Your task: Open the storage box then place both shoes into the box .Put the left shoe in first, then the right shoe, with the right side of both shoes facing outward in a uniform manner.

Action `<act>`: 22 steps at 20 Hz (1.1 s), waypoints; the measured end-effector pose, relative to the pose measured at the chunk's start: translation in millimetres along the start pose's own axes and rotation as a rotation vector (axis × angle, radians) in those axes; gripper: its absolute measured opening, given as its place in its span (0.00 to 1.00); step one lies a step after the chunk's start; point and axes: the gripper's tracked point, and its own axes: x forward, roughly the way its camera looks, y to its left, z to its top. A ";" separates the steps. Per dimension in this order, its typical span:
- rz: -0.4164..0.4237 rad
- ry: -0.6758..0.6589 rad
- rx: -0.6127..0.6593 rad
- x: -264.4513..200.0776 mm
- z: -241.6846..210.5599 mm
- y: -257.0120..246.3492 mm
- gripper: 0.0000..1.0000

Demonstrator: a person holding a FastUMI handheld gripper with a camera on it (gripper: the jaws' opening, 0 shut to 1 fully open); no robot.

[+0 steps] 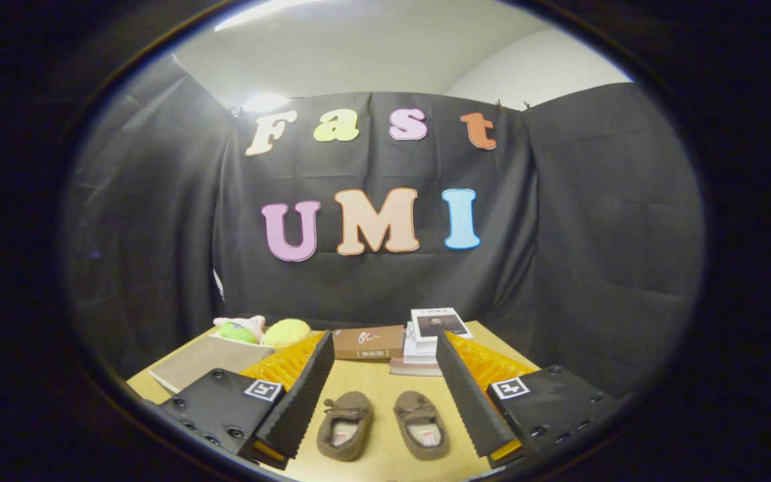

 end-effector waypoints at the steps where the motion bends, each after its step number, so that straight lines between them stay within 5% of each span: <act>1: 0.005 0.010 0.015 0.1 -3.7 3.8 0.97; 13: 0.155 0.289 0.371 1.2 -89.9 98.5 0.97; 22: 0.230 0.679 0.977 -15.3 -200.8 173.3 1.00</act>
